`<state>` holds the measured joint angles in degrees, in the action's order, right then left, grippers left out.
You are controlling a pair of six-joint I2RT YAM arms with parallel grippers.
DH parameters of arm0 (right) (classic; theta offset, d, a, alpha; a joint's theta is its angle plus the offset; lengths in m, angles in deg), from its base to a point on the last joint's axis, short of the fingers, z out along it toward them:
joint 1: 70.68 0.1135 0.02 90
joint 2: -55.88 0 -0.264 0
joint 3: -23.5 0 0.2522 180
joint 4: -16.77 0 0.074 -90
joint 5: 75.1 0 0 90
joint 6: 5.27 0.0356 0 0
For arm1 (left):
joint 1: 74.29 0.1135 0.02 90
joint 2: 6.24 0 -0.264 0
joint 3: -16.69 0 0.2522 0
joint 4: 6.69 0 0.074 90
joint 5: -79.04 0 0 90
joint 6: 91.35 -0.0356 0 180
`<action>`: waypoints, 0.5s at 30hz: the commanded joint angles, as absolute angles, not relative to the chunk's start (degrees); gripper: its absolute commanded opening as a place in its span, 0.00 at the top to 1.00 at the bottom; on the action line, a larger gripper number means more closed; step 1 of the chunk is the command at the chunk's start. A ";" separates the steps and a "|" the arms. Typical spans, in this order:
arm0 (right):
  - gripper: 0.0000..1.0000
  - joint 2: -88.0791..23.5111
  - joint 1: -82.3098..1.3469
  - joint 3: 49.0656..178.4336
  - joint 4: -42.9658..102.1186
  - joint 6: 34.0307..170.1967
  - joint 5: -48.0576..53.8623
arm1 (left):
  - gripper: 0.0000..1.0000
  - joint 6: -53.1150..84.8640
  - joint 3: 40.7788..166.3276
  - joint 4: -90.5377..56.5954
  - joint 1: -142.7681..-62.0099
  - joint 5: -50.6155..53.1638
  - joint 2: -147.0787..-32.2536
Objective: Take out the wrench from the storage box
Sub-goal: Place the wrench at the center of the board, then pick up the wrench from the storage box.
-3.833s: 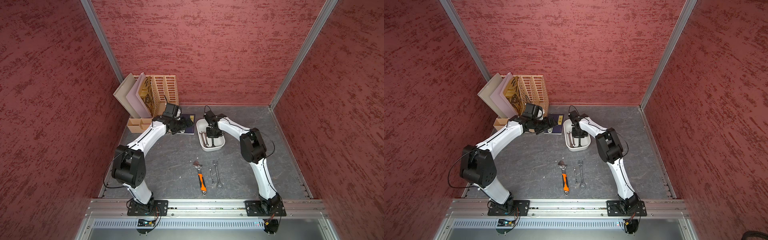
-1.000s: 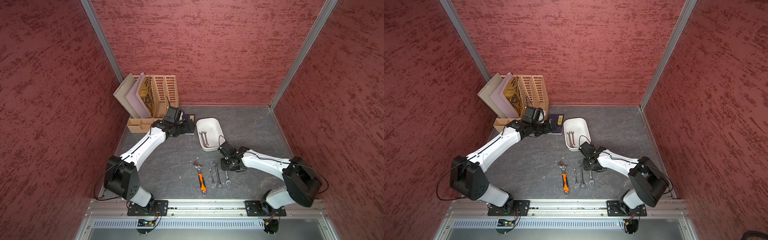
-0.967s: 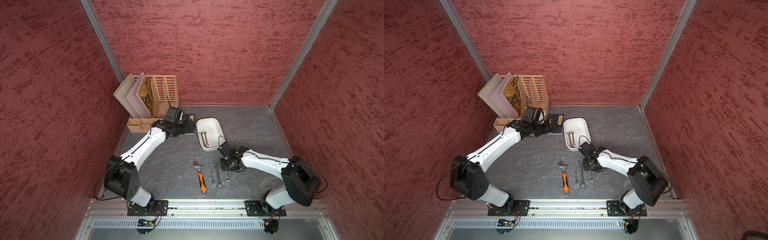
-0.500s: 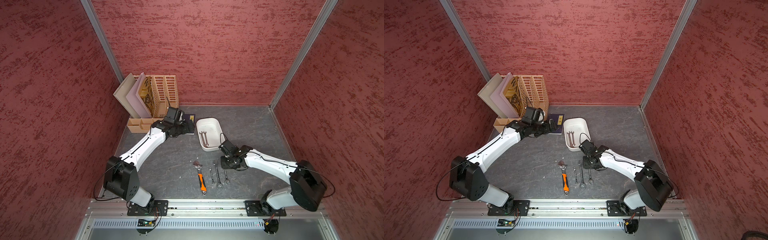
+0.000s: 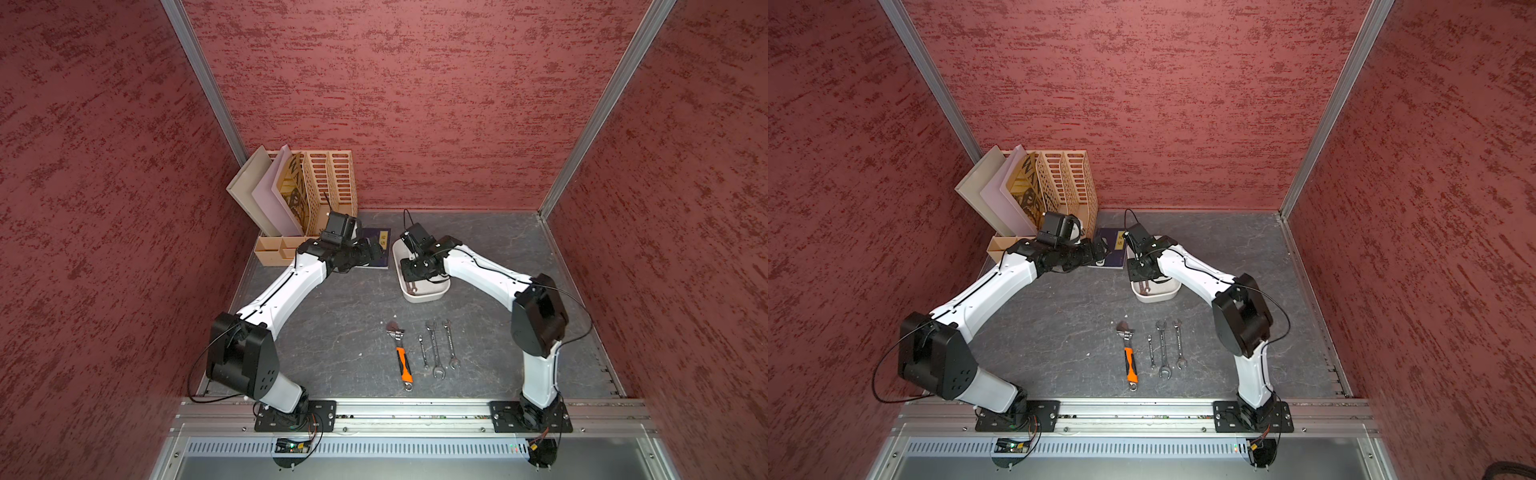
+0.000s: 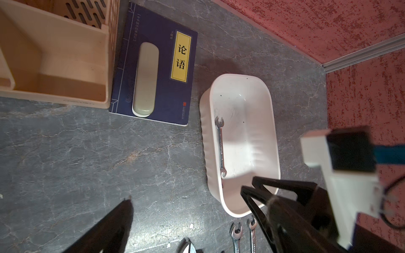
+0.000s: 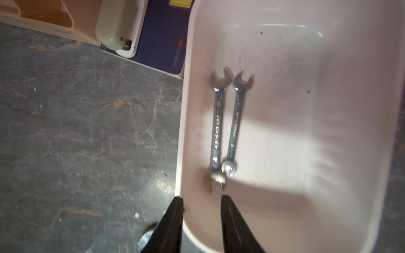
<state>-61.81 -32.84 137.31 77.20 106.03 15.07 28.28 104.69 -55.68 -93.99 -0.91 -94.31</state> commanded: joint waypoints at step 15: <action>0.69 -78.18 -36.78 153.07 85.63 100.02 16.79 | 0.00 26.17 106.10 -55.79 -92.51 -0.68 -97.78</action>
<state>-76.82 -36.60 151.25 84.09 100.94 15.20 27.08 104.71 -56.03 -92.92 -0.85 -97.37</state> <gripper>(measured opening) 0.313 0.996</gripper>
